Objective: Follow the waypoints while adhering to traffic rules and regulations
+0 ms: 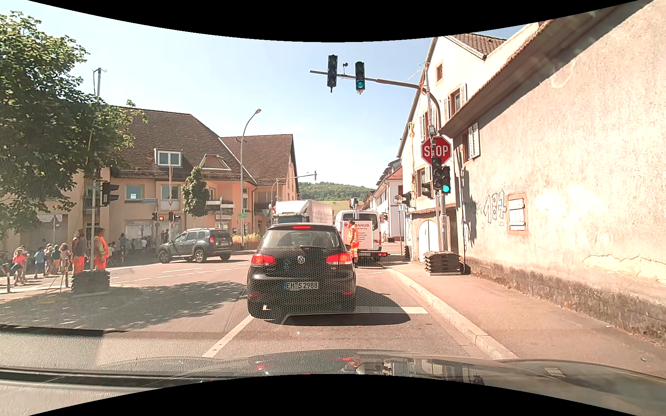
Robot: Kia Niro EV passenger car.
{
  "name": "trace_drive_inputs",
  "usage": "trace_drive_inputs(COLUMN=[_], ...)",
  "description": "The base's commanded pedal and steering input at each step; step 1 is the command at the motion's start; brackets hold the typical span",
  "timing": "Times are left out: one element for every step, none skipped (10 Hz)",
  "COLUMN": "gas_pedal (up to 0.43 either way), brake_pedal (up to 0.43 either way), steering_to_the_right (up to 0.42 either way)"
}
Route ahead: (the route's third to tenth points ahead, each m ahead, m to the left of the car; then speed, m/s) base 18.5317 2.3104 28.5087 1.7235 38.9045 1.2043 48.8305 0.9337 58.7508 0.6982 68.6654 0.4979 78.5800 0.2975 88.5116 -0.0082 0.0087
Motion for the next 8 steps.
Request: trace_drive_inputs(gas_pedal=[0.0, 0.0, 0.0, 0.0, 0.0, 0.0, 0.0, 0.0], brake_pedal=[0.25, 0.25, 0.25, 0.25, 0.256, 0.25, 0.256, 0.25], steering_to_the_right=[-0.007, -0.007, -0.007, -0.007, -0.007, -0.007, -0.007, -0.007])
